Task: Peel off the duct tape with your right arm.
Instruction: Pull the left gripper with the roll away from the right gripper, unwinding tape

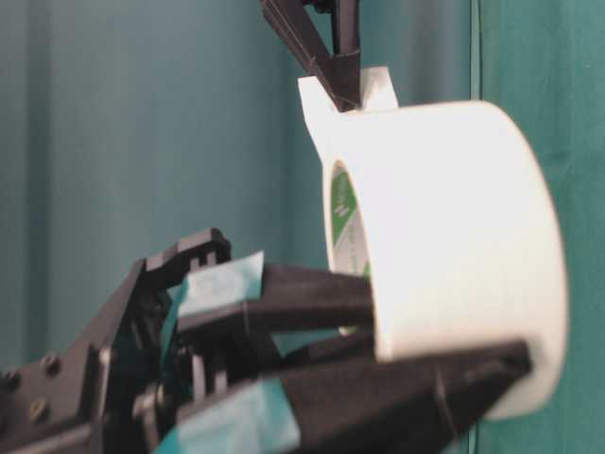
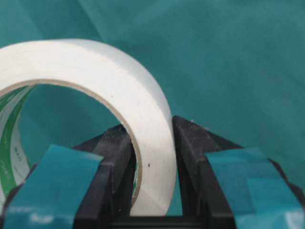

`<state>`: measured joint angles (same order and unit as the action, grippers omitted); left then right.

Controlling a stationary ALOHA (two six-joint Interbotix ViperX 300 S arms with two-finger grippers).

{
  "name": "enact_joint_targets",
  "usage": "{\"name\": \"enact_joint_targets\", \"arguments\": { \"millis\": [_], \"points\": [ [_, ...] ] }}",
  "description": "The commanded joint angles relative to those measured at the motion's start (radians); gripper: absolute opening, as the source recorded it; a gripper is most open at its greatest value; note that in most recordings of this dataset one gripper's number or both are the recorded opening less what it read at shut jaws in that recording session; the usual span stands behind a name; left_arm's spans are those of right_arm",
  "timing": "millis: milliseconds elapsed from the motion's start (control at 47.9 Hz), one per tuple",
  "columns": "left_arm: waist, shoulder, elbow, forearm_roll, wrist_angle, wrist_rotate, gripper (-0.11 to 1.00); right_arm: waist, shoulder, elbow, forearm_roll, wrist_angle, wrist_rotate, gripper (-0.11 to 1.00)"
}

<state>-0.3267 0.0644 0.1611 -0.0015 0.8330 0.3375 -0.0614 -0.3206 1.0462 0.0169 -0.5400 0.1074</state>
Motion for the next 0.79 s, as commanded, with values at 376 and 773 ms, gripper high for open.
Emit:
{"name": "enact_joint_targets", "arguments": {
  "millis": [376, 773],
  "points": [
    [-0.123, -0.026, -0.034, -0.009, -0.051, 0.069, 0.20, -0.054, -0.017, -0.005, 0.008, -0.008, 0.000, -0.09],
    [-0.192, -0.025, -0.055, -0.011, -0.109, 0.176, 0.20, -0.067, -0.017, -0.002, 0.008, -0.006, 0.000, -0.09]
  ]
}}
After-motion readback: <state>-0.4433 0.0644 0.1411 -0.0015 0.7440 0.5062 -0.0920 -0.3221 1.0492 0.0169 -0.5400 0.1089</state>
